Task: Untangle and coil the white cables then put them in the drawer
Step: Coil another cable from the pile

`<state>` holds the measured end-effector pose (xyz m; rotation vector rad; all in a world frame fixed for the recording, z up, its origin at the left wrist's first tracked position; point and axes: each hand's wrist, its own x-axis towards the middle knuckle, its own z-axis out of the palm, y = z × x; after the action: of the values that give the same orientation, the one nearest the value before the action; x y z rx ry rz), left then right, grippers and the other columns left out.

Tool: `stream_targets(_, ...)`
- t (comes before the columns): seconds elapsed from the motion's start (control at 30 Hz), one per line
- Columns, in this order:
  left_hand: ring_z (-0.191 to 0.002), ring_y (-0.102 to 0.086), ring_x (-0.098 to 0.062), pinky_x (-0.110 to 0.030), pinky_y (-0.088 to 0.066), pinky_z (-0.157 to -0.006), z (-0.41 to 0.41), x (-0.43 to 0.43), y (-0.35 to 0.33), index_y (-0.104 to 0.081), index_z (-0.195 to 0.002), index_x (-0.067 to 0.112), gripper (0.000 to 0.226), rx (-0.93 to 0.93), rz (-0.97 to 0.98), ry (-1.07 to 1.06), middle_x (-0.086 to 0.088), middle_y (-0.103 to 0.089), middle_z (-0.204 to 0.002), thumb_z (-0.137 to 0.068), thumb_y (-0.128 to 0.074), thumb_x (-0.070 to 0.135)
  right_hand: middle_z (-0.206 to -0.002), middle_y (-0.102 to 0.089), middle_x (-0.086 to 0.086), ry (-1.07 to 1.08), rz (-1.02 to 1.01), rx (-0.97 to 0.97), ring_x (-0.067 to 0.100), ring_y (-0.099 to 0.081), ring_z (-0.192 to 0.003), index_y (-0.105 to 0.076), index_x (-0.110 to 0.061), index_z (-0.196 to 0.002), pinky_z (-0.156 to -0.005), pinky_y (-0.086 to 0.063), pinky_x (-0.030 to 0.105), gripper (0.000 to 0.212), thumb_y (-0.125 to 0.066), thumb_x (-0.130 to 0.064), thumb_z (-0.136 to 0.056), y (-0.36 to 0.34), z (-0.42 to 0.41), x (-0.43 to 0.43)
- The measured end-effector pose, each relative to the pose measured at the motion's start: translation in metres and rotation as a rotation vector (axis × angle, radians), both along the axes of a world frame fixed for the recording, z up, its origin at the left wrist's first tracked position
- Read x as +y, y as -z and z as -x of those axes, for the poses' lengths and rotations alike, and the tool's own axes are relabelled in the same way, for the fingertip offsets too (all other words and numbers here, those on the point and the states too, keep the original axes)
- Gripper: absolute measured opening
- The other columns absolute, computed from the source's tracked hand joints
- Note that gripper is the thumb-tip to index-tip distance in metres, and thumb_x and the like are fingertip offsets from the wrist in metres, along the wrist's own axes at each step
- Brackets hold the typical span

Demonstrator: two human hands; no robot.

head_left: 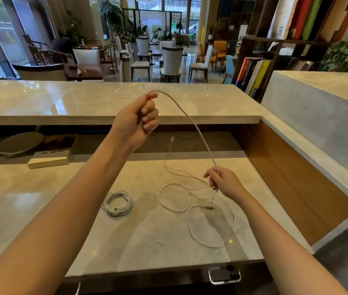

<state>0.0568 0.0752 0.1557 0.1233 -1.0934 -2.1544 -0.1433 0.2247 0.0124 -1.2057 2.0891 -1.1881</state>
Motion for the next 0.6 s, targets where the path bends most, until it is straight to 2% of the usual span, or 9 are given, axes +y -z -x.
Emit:
stream_targets(0.07, -0.046, -0.030, -0.005, -0.015, -0.027, -0.040, -0.004, -0.002, -0.001, -0.052, -0.101, 0.012, 0.022, -0.003, 0.044, -0.052, 0.007, -0.037, -0.055, -0.101, -0.033, 0.022, -0.063, -0.055, 0.001, 0.040, -0.012, 0.035, 0.016, -0.051, -0.059, -0.063, -0.013, -0.084, -0.054, -0.042, 0.025, 0.027, -0.040, -0.021, -0.098, 0.002, -0.003, -0.003)
stream_targets(0.2, -0.055, -0.040, -0.006, -0.017, -0.036, -0.050, -0.004, 0.002, 0.011, -0.052, -0.108, 0.015, 0.021, -0.099, 0.185, -0.104, 0.006, -0.048, -0.063, -0.100, -0.033, 0.017, -0.079, -0.057, -0.003, 0.013, -0.105, 0.395, 0.023, -0.057, -0.075, -0.059, -0.013, -0.098, -0.062, -0.041, 0.033, 0.036, -0.032, -0.036, -0.100, -0.016, -0.025, -0.017)
stream_targets(0.3, -0.063, -0.053, -0.008, -0.019, -0.048, -0.060, 0.002, 0.010, 0.024, -0.053, -0.111, 0.015, 0.022, -0.359, 0.442, -0.196, 0.003, -0.055, -0.072, -0.100, -0.034, 0.015, -0.079, -0.060, 0.003, -0.085, -0.151, 0.667, 0.026, -0.055, -0.067, -0.051, -0.013, -0.101, -0.051, -0.034, 0.031, 0.034, -0.030, -0.040, -0.100, -0.030, -0.045, -0.020)
stream_targets(0.43, -0.079, -0.063, -0.009, -0.019, -0.053, -0.075, 0.013, 0.020, 0.042, -0.055, -0.109, 0.013, 0.020, -0.626, 0.738, -0.277, 0.001, -0.063, -0.081, -0.099, -0.038, 0.012, -0.085, -0.064, 0.007, -0.183, -0.121, 0.874, 0.032, -0.059, -0.077, -0.046, -0.016, -0.094, -0.058, -0.034, 0.034, 0.028, -0.028, -0.036, -0.101, -0.054, -0.067, -0.018)
stream_targets(0.53, -0.084, -0.063, -0.010, -0.016, -0.049, -0.078, 0.014, 0.021, 0.054, -0.056, -0.107, 0.014, 0.018, -0.753, 0.911, -0.285, 0.002, -0.064, -0.086, -0.099, -0.039, 0.014, -0.087, -0.065, 0.003, -0.269, -0.014, 0.962, 0.026, -0.061, -0.078, -0.053, -0.017, -0.103, -0.059, -0.039, 0.034, 0.030, -0.030, -0.036, -0.101, -0.069, -0.078, -0.017)
stream_targets(0.6, -0.074, -0.061, -0.011, -0.020, -0.050, -0.073, 0.011, 0.020, 0.060, -0.056, -0.103, 0.014, 0.018, -0.818, 0.960, -0.217, 0.000, -0.061, -0.081, -0.099, -0.039, 0.016, -0.082, -0.065, -0.001, -0.248, 0.149, 0.944, 0.020, -0.062, -0.073, -0.060, -0.020, -0.101, -0.056, -0.040, 0.031, 0.027, -0.039, -0.036, -0.099, -0.079, -0.074, -0.016)
